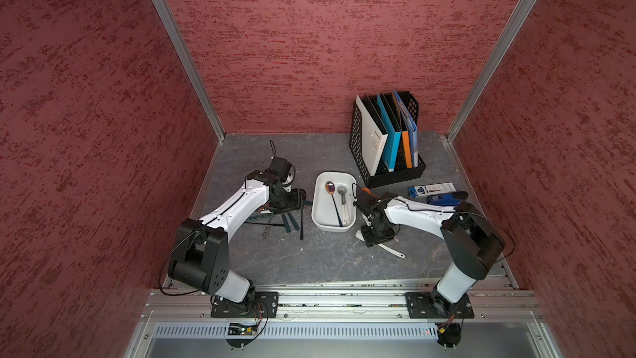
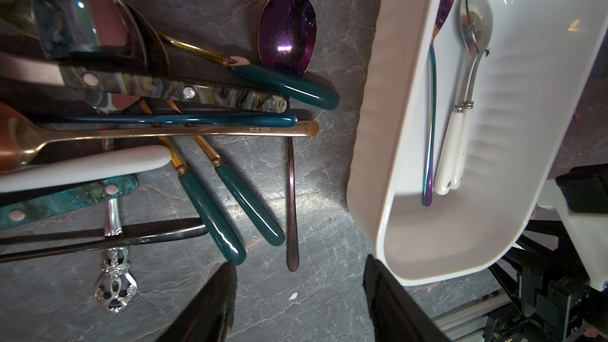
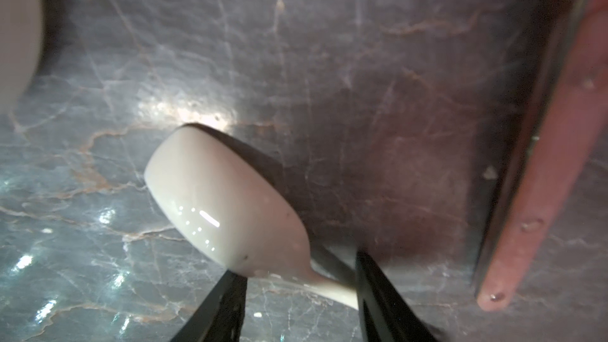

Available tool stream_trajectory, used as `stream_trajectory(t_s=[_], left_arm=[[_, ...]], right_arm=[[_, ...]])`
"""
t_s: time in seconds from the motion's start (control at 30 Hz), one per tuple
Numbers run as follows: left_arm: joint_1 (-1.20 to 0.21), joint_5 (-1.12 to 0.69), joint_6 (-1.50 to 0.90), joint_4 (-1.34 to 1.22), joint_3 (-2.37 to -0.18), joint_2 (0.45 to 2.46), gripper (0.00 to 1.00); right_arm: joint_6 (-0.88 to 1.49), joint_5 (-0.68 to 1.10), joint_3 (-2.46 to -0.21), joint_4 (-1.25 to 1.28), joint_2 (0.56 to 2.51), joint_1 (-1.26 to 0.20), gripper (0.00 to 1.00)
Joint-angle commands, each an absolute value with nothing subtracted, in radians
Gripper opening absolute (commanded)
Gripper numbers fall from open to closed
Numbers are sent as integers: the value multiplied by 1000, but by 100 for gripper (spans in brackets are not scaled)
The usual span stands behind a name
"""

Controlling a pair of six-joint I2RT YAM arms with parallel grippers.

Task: Put the spoon into the storage box
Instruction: Pick up the spoon from the center of the board.

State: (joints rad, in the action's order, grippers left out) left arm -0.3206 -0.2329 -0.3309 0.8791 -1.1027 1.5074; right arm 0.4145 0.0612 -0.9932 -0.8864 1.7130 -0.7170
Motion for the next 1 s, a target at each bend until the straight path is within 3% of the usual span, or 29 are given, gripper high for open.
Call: stream_trajectory(t_s=[0.0,0.3,0.97], left_arm=[[-318,-245,-314,882,-1129,1519,65],[-321,-247,-315,882,-1140,1528,65],[-328,-228,-323,896,-1145,1522,65]], right_arm=[[484,140,-918,-855,1786,-725,46],[457,160,-878,-830,1724,-725,31],[339,214,-853,-807,1736,-755,18]])
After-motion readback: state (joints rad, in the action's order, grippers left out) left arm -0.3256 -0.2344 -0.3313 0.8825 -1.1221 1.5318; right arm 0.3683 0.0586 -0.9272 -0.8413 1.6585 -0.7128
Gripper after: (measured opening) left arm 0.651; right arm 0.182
